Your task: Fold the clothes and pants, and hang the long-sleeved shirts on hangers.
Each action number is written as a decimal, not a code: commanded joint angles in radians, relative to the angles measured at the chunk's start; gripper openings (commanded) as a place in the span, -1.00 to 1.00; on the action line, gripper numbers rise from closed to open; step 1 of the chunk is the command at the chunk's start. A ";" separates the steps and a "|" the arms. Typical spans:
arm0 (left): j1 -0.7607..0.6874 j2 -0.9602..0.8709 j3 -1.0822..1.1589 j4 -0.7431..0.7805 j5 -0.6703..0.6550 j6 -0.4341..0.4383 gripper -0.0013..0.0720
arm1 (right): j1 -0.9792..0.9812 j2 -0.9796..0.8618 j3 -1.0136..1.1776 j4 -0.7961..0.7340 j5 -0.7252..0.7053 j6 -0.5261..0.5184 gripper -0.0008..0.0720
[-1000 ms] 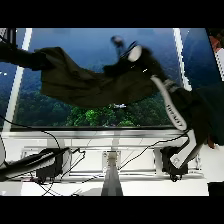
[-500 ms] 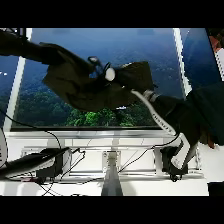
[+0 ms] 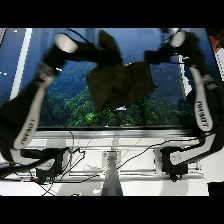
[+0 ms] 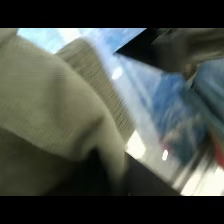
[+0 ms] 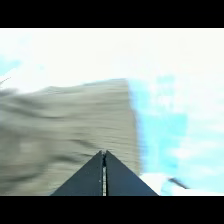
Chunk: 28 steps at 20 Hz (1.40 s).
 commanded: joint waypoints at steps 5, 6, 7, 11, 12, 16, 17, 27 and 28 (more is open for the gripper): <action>-0.163 -0.109 0.002 0.043 0.280 0.011 0.96 | -0.357 0.037 -0.003 -0.018 0.068 -0.169 -0.89; -0.139 -0.101 0.002 0.074 0.252 0.011 0.96 | -0.383 0.021 -0.003 -0.002 0.089 -0.215 -0.89; -0.114 -0.094 0.002 0.098 0.219 0.011 0.96 | -0.407 0.000 -0.003 0.052 0.119 -0.286 -0.89; 0.004 -0.087 0.002 0.121 0.051 0.010 0.93 | -0.428 -0.112 -0.003 0.478 0.188 -0.343 0.63; 0.025 -0.087 0.002 0.121 0.018 0.010 0.91 | -0.401 -0.145 -0.003 0.508 0.203 -0.338 0.65; 0.058 -0.087 0.002 0.121 -0.042 0.010 0.56 | -0.208 -0.284 -0.003 0.511 0.229 -0.328 0.77; 0.058 -0.087 0.002 0.121 -0.043 0.010 0.56 | -0.153 -0.312 -0.003 0.519 0.210 -0.328 0.78; 0.071 -0.083 0.002 0.129 -0.069 0.011 0.37 | 0.132 -0.365 0.031 0.488 0.019 -0.332 -0.88; 0.089 -0.072 0.002 0.168 -0.098 0.011 0.16 | 0.124 -0.348 0.046 0.453 0.024 -0.330 -0.89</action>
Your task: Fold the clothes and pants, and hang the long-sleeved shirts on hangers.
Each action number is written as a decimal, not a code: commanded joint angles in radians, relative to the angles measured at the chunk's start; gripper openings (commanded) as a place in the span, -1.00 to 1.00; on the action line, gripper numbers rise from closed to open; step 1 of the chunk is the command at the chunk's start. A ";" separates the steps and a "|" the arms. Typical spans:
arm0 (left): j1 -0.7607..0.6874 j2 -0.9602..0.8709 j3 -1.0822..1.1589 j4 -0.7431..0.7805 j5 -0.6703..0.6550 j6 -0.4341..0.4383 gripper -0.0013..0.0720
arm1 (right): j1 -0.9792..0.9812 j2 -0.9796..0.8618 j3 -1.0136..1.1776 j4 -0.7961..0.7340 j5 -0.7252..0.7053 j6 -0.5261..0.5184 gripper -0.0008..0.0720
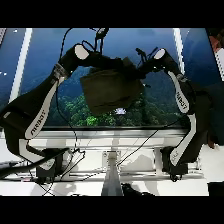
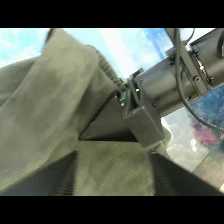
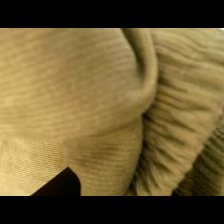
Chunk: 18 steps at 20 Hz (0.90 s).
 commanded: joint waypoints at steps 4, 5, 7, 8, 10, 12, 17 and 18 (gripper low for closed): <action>0.138 0.124 0.000 0.274 -0.202 0.000 -0.79 | -0.056 0.172 0.056 -0.371 -0.026 0.114 -0.89; 0.174 0.166 0.000 0.299 -0.226 0.000 -0.79 | -0.089 0.219 0.056 -0.430 -0.013 0.143 -0.89; 0.240 0.245 0.000 0.300 -0.238 0.000 -0.79 | -0.173 0.321 0.056 -0.503 0.033 0.210 -0.89; 0.266 0.281 0.000 0.300 -0.238 0.000 -0.79 | -0.221 0.377 0.056 -0.528 0.061 0.238 -0.89; 0.310 0.346 0.000 0.300 -0.238 0.000 -0.79 | -0.319 0.492 0.056 -0.588 0.119 0.272 -0.89; 0.334 0.393 0.000 0.300 -0.238 0.000 -0.79 | -0.426 0.616 0.056 -0.661 0.178 0.317 -0.89; 0.336 0.433 0.000 0.299 -0.238 0.000 -0.79 | -0.768 0.881 0.056 -0.820 0.267 0.331 -0.89; 0.336 0.430 0.000 0.299 -0.238 0.000 -0.79 | -0.853 0.910 0.056 -0.853 0.287 0.332 -0.89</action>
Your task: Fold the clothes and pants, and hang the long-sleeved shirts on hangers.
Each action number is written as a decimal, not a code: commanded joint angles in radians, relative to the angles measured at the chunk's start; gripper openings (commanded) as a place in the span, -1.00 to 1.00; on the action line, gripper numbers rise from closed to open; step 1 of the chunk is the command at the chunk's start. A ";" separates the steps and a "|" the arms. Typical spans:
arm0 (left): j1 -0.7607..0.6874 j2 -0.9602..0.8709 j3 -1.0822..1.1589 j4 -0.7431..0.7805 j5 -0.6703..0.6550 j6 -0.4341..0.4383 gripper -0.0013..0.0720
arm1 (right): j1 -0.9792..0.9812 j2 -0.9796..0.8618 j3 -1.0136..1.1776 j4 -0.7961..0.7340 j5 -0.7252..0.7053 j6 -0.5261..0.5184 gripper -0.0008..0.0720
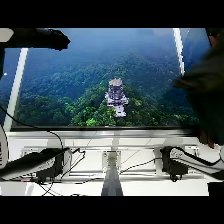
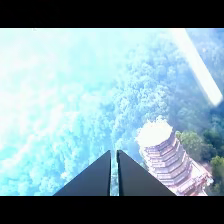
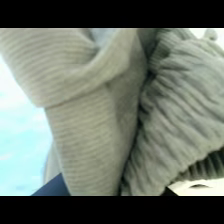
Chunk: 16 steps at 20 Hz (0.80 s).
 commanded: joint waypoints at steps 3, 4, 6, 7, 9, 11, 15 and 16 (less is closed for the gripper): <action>0.008 0.010 0.000 0.005 -0.001 0.000 -0.79 | -0.433 0.133 -0.005 -0.128 0.159 0.039 -0.87; 0.008 0.009 0.000 0.005 -0.001 0.000 -0.79 | -0.492 0.129 -0.016 -0.123 0.180 0.066 -0.63; 0.008 0.009 0.000 0.005 -0.001 0.000 -0.79 | -0.583 0.127 -0.049 -0.111 0.187 0.168 0.69; 0.008 0.009 0.000 0.005 -0.001 0.000 -0.79 | -0.606 0.127 -0.064 -0.111 0.185 0.194 0.83; 0.008 0.009 0.000 0.005 -0.001 0.000 -0.79 | -0.613 0.126 -0.083 -0.099 0.161 0.201 0.83; 0.008 0.009 0.000 0.005 -0.001 0.000 -0.79 | -0.595 0.117 -0.086 -0.059 0.131 0.200 0.81; 0.008 0.009 0.000 0.005 -0.001 0.000 -0.79 | -0.439 0.084 -0.086 0.030 0.119 0.200 -0.10; 0.008 0.009 0.000 0.005 -0.001 0.000 -0.79 | -0.367 0.078 -0.087 0.040 0.111 0.200 -0.48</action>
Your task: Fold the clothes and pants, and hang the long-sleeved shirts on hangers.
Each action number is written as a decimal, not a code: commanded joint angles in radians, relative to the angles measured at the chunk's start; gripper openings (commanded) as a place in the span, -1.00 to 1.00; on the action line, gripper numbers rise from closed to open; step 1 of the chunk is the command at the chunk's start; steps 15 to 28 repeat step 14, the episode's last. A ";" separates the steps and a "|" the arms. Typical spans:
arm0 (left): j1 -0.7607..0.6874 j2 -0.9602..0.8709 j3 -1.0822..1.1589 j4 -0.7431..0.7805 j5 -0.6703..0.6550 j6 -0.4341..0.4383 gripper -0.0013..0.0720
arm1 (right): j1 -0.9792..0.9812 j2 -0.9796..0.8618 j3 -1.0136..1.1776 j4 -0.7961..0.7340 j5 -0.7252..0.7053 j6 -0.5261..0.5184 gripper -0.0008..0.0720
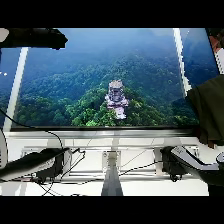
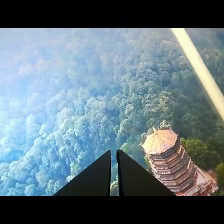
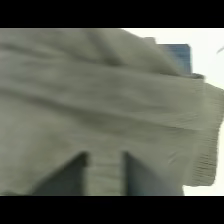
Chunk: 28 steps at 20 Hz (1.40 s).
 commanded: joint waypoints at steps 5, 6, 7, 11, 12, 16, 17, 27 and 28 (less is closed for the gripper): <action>0.001 0.001 0.000 0.000 0.000 0.000 -0.79 | 0.642 -0.026 -0.005 0.055 -0.216 -0.153 -0.89; 0.001 0.001 0.000 0.000 0.000 0.000 -0.79 | 0.762 -0.026 -0.005 0.047 -0.262 -0.190 -0.89; 0.001 0.001 0.000 0.000 0.000 0.000 -0.79 | 0.870 -0.026 -0.005 0.034 -0.295 -0.229 -0.89; 0.001 0.001 0.000 0.000 0.000 0.000 -0.79 | 1.241 -0.026 -0.004 -0.167 -0.366 -0.270 -0.89; 0.001 0.001 0.000 0.000 0.000 0.000 -0.79 | 1.294 -0.026 -0.004 -0.201 -0.375 -0.265 -0.89; 0.001 0.001 0.000 0.000 0.000 0.000 -0.79 | 1.337 -0.026 -0.005 -0.200 -0.379 -0.265 -0.89; 0.001 0.001 0.000 0.000 0.000 0.000 -0.79 | 1.337 -0.026 -0.005 -0.200 -0.379 -0.265 -0.89; 0.001 0.001 0.000 0.000 0.000 0.000 -0.79 | 1.337 -0.026 -0.005 -0.200 -0.379 -0.265 -0.89; 0.001 0.001 0.000 0.000 0.000 0.000 -0.79 | 1.337 -0.026 -0.005 -0.200 -0.379 -0.265 -0.89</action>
